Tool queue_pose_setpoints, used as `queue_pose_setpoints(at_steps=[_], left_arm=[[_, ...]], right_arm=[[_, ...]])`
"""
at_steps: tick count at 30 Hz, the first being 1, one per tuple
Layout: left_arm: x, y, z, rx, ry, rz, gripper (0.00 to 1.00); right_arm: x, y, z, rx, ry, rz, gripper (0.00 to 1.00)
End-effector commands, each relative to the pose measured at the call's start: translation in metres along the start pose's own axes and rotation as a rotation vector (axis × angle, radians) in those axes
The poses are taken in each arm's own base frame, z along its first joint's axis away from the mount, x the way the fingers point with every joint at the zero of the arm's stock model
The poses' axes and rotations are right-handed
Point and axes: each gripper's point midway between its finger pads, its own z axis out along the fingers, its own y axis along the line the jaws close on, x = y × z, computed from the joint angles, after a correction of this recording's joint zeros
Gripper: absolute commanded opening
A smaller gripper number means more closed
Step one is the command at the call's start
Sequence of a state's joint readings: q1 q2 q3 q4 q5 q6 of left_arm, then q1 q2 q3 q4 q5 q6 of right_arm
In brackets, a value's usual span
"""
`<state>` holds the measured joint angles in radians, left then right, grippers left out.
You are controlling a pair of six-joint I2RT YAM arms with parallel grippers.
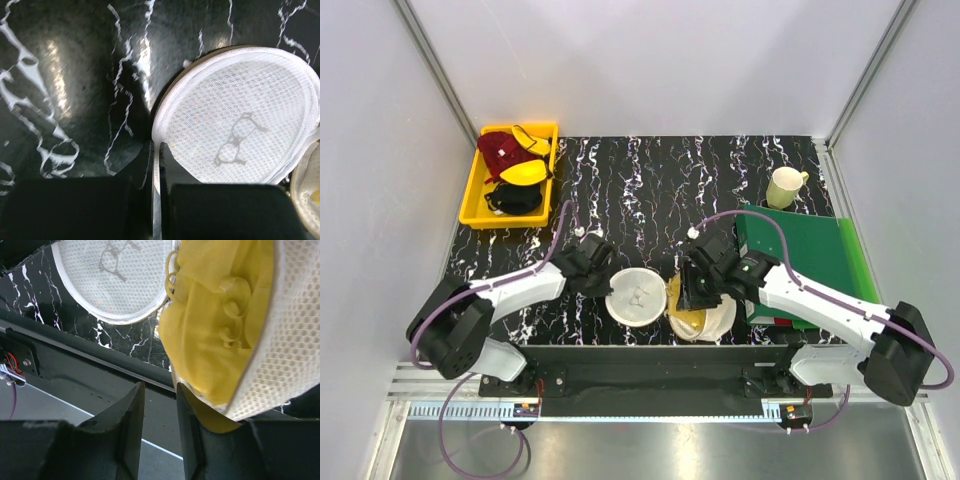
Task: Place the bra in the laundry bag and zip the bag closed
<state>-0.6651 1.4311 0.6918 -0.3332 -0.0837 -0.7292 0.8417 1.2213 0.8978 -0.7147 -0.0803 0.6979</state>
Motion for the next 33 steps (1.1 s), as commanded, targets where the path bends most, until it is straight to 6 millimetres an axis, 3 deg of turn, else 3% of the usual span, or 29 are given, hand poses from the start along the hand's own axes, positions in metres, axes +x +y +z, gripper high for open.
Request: queue_pose_setpoints(at_steps=[1,4,14,18,24,30,33], left_arm=[[-0.012,-0.011,-0.033,0.041,-0.052,0.067,0.00],[-0.013,-0.022,-0.051,0.079,-0.061,0.105,0.00],[-0.013,-0.048,-0.107,0.227,-0.080,0.153,0.00],[-0.018,-0.065,-0.137,0.328,-0.096,0.167,0.00],[-0.026,-0.108,-0.191,0.555,-0.085,0.153,0.00],[-0.041,-0.129,-0.246,0.689,-0.141,0.109,0.00],[-0.044,-0.135,-0.263,0.730,-0.148,0.098,0.00]], right_arm=[[-0.012,0.026,0.007,-0.046,-0.075,-0.024,0.38],[-0.015,0.026,0.016,-0.031,-0.084,-0.028,0.38],[-0.026,-0.001,0.053,0.133,-0.113,-0.060,0.31],[-0.023,-0.005,0.059,0.145,-0.108,-0.056,0.31],[-0.027,-0.005,0.076,0.145,-0.123,-0.042,0.30],[-0.033,-0.012,0.090,0.206,-0.135,-0.034,0.27],[-0.034,-0.010,0.093,0.201,-0.133,-0.037,0.27]])
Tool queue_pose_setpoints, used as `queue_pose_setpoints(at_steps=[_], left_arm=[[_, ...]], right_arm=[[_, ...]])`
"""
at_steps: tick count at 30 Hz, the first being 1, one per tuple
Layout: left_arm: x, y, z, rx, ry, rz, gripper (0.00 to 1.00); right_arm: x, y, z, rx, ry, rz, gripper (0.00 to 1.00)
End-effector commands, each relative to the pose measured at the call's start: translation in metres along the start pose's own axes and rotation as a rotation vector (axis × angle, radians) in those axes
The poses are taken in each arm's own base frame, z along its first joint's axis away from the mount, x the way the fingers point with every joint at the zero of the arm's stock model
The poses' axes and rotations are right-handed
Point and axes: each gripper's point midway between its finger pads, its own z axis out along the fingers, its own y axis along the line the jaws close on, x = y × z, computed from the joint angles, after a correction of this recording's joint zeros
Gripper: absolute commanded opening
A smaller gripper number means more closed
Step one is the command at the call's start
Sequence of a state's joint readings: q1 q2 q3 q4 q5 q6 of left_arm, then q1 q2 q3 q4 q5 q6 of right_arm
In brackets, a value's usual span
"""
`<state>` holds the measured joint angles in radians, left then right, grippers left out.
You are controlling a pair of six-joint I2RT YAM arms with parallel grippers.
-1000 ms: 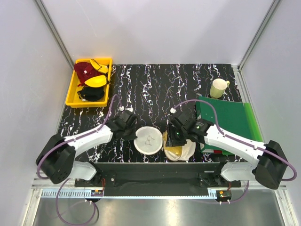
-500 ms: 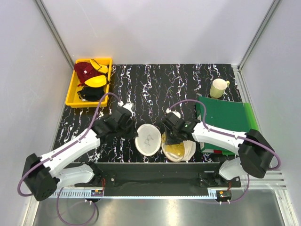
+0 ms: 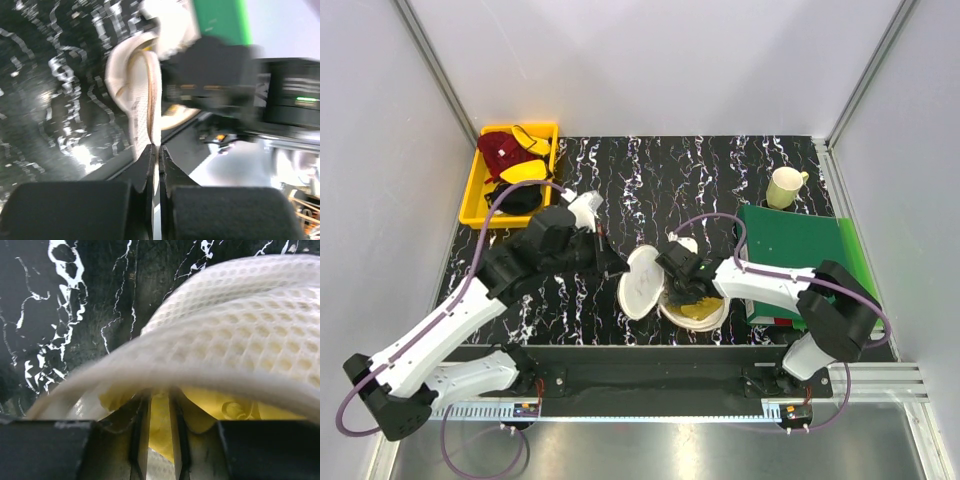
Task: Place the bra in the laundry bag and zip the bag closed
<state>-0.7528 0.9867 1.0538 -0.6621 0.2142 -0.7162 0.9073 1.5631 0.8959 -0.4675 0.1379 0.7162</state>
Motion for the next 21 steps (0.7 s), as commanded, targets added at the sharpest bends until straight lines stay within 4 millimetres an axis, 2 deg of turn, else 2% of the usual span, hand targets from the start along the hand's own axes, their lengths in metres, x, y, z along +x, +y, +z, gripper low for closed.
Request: queue_pose_setpoints(at_steps=[1,3,6,7,8,9,10,11,12,13,14,15,16,18,21], left_arm=[[-0.017,-0.046,-0.029,0.153,-0.036,-0.012,0.00],[-0.017,-0.047,-0.028,0.154,-0.029,-0.007,0.00],[-0.020,-0.047,-0.026,0.148,-0.031,-0.005,0.00],[-0.023,-0.047,-0.026,0.141,-0.044,0.000,0.00],[-0.024,-0.044,-0.028,0.124,-0.055,0.001,0.00],[-0.035,-0.040,-0.031,0.082,-0.102,0.007,0.00],[-0.039,-0.036,-0.033,0.052,-0.119,0.022,0.00],[-0.039,-0.029,-0.036,0.008,-0.116,0.025,0.00],[-0.049,-0.027,-0.042,-0.026,-0.155,0.036,0.00],[-0.051,-0.023,-0.041,-0.056,-0.153,0.060,0.00],[-0.053,-0.019,-0.045,-0.090,-0.153,0.075,0.00],[-0.054,-0.015,-0.046,-0.113,-0.149,0.108,0.00],[-0.054,-0.010,-0.043,-0.147,-0.136,0.118,0.00],[-0.054,0.001,-0.043,-0.203,-0.135,0.145,0.00],[-0.050,0.016,-0.037,-0.268,-0.128,0.111,0.00]], right_arm=[[-0.022,0.013,-0.002,-0.019,-0.077,0.011,0.27],[-0.022,0.023,-0.010,-0.077,-0.067,0.014,0.29],[-0.028,0.038,-0.033,-0.164,-0.086,0.036,0.32],[-0.034,0.042,-0.047,-0.200,-0.110,0.043,0.34],[-0.034,0.046,-0.056,-0.230,-0.113,0.042,0.40],[-0.034,0.047,-0.063,-0.244,-0.112,0.043,0.42],[-0.040,0.051,-0.079,-0.278,-0.138,0.046,0.45],[-0.039,0.050,-0.087,-0.280,-0.133,0.044,0.54],[-0.041,0.049,-0.095,-0.281,-0.144,0.047,0.65],[-0.049,0.049,-0.111,-0.298,-0.183,0.052,0.69],[-0.047,0.043,-0.116,-0.281,-0.183,0.050,0.74],[-0.049,0.041,-0.122,-0.280,-0.198,0.054,0.83],[-0.053,0.038,-0.134,-0.293,-0.232,0.062,0.87],[-0.055,0.037,-0.142,-0.310,-0.251,0.071,0.89],[-0.058,0.051,-0.152,-0.402,-0.275,0.031,0.92]])
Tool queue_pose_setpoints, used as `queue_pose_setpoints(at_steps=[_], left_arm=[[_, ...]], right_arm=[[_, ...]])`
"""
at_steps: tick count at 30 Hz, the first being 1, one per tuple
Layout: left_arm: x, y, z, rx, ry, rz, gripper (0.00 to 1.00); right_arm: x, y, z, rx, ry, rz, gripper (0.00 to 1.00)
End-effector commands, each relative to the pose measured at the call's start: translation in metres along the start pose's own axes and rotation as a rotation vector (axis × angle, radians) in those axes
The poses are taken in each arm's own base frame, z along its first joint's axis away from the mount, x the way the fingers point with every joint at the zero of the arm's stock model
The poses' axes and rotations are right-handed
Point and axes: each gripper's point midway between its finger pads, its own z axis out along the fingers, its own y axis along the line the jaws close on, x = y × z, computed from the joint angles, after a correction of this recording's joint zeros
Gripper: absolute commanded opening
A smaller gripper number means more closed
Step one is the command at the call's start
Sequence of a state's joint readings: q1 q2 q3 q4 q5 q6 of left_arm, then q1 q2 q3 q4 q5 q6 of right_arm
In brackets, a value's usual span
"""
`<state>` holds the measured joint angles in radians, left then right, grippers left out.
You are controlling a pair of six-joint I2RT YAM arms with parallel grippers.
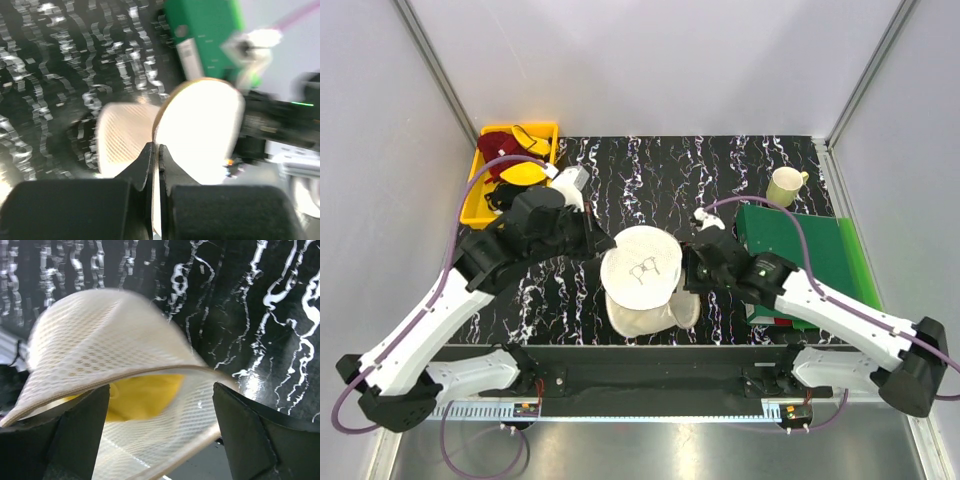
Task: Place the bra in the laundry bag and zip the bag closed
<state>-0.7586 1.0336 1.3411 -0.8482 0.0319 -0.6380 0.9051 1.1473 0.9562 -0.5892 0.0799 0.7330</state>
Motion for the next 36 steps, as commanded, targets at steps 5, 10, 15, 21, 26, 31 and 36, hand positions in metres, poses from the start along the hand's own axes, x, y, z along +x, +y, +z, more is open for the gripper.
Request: queue_pose_setpoints(at_steps=[5,10,15,21,26,31,36], left_arm=[[0.022,0.052,0.012,-0.226,0.010,-0.012,0.00],[0.022,0.053,-0.002,-0.205,-0.043,-0.052,0.00],[0.027,0.054,-0.008,-0.188,-0.048,-0.063,0.00],[0.047,0.067,-0.012,-0.193,-0.028,-0.067,0.00],[0.053,0.071,-0.013,-0.207,-0.018,-0.094,0.00],[0.046,0.075,-0.031,-0.217,-0.087,-0.133,0.00],[0.051,0.078,-0.031,-0.232,-0.085,-0.203,0.00]], right_arm=[[-0.010,0.022,0.008,-0.114,-0.031,-0.100,1.00],[-0.010,0.002,0.042,0.078,0.039,-0.119,1.00],[-0.006,-0.010,0.048,0.179,0.096,-0.163,1.00],[-0.008,-0.031,0.038,0.288,0.090,-0.173,1.00],[-0.024,-0.012,0.023,0.169,-0.027,-0.121,1.00],[-0.036,-0.019,0.004,0.189,-0.092,-0.137,1.00],[-0.020,0.049,-0.017,-0.094,-0.113,-0.374,1.00]])
